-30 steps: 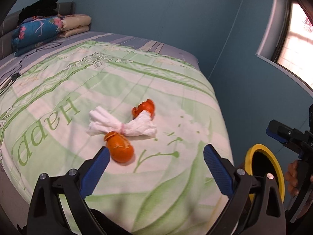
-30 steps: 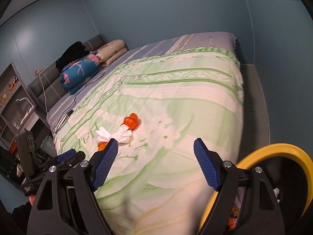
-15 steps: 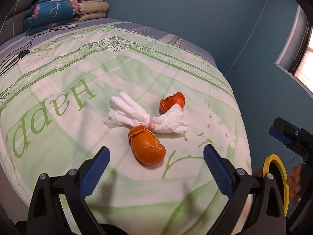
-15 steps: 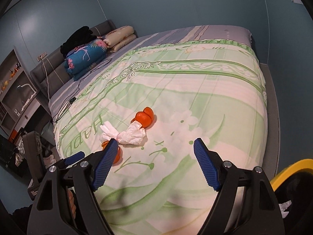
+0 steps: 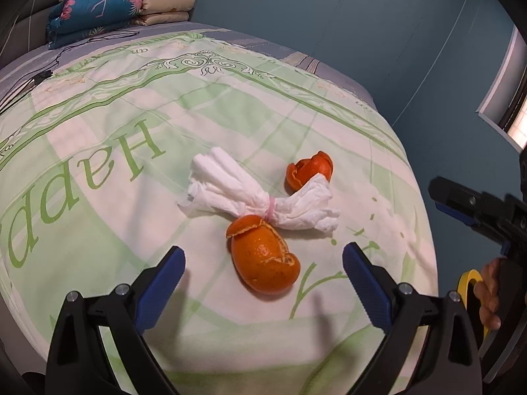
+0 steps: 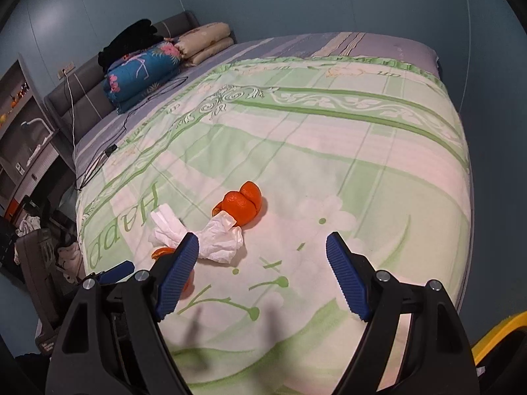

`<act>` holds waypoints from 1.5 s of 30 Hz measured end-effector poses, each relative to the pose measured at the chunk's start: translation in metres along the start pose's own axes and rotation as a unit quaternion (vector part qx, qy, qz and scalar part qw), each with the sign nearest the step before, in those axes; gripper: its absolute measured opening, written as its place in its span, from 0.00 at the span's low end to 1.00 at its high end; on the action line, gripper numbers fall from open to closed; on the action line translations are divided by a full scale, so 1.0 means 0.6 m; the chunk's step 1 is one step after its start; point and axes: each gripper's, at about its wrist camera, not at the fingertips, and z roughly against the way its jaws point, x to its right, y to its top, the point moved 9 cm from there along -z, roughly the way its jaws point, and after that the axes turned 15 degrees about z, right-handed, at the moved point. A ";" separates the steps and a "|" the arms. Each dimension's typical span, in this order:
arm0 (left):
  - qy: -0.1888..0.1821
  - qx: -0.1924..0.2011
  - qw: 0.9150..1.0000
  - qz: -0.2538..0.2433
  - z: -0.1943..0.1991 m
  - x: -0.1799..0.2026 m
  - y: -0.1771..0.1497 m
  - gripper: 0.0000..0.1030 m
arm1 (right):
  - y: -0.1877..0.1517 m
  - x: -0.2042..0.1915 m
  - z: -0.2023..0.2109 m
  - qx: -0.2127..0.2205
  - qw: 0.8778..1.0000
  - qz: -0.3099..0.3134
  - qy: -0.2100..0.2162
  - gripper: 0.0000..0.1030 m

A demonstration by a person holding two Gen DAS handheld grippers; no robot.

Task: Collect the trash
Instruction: 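Move both tools back over the orange peels and tissue bundle on the bed, then grasp the orange peel with the left gripper while the right grasps the other peel and tissue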

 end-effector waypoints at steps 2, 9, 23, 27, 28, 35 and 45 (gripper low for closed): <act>0.003 -0.005 1.000 -0.001 -0.006 -0.006 -0.004 0.90 | -0.003 -0.006 -0.020 -0.016 1.000 0.009 0.004 0.73; 0.003 -0.012 1.000 0.002 -0.019 -0.015 -0.007 0.90 | -0.005 -0.037 -0.087 -0.061 0.997 0.031 0.037 0.73; -0.014 -0.009 1.000 0.007 -0.028 -0.018 -0.003 0.88 | 0.014 -0.064 -0.162 -0.066 0.995 0.078 0.012 0.73; -0.017 -0.009 1.000 0.010 -0.031 -0.020 -0.001 0.84 | 0.013 -0.060 -0.180 -0.069 0.994 0.080 0.004 0.74; -0.019 -0.009 1.000 0.012 -0.033 -0.021 0.000 0.83 | 0.013 -0.058 -0.184 -0.071 0.994 0.080 0.002 0.74; -0.013 -0.011 1.000 0.000 -0.047 -0.021 0.000 0.68 | 0.012 -0.049 -0.220 -0.085 0.993 0.079 -0.011 0.75; -0.030 -0.025 0.999 -0.019 -0.060 -0.007 -0.007 0.45 | 0.022 -0.060 -0.252 -0.092 0.990 0.100 -0.019 0.68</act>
